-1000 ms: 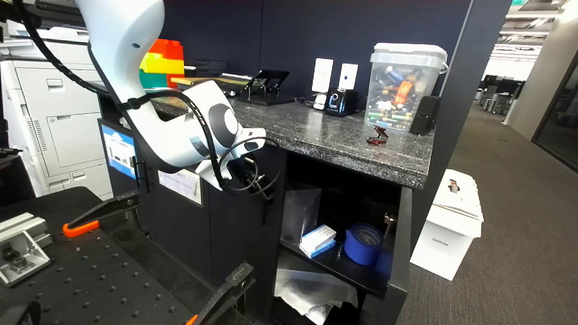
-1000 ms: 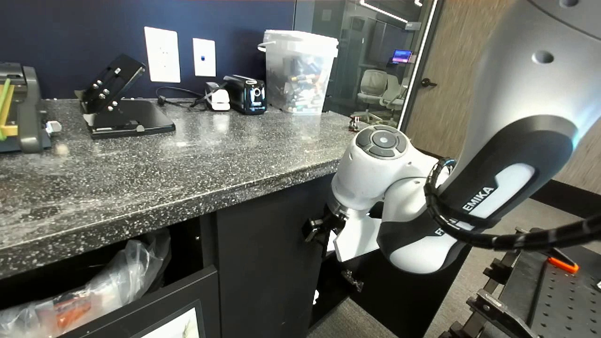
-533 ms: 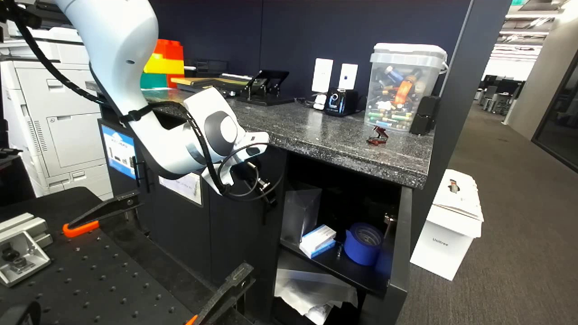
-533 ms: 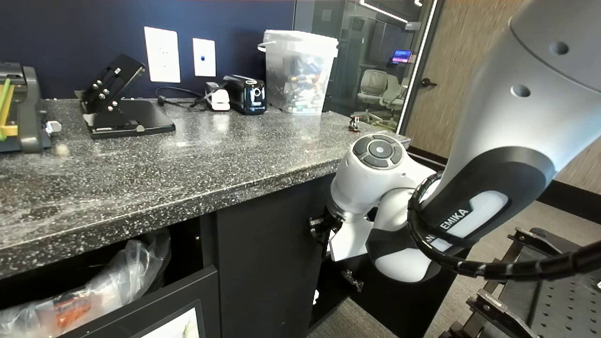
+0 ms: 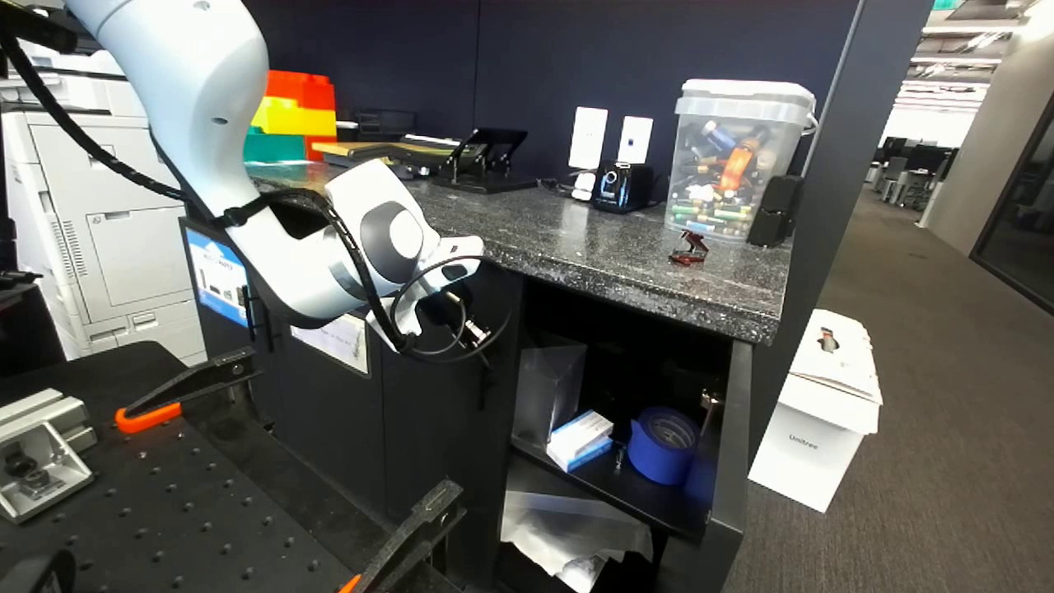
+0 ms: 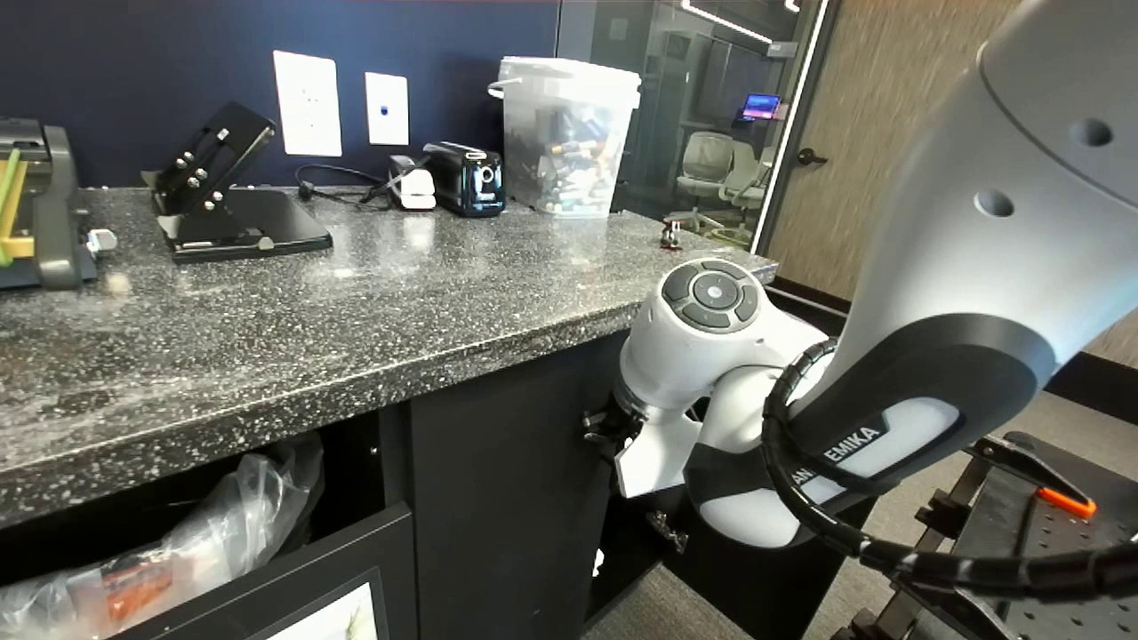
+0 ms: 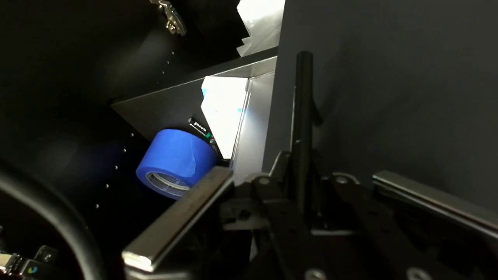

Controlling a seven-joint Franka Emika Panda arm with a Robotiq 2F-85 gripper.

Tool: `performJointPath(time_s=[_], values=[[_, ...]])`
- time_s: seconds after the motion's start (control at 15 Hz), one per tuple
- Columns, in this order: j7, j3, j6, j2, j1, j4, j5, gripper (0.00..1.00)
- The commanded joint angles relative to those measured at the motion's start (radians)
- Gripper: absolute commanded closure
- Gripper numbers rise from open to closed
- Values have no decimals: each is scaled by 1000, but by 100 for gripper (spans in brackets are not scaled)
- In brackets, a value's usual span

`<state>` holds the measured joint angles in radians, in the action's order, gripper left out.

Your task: Open the left door of the cabinet on the right

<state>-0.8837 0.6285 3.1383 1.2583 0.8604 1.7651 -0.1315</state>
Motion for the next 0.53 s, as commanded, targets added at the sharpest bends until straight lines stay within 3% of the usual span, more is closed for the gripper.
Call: performJointPath(time_s=[0.0,0.47], values=[[129,-104,-38,-83,-56,18,11,96],[288,-306,10,-164,-220,37,-9,96]])
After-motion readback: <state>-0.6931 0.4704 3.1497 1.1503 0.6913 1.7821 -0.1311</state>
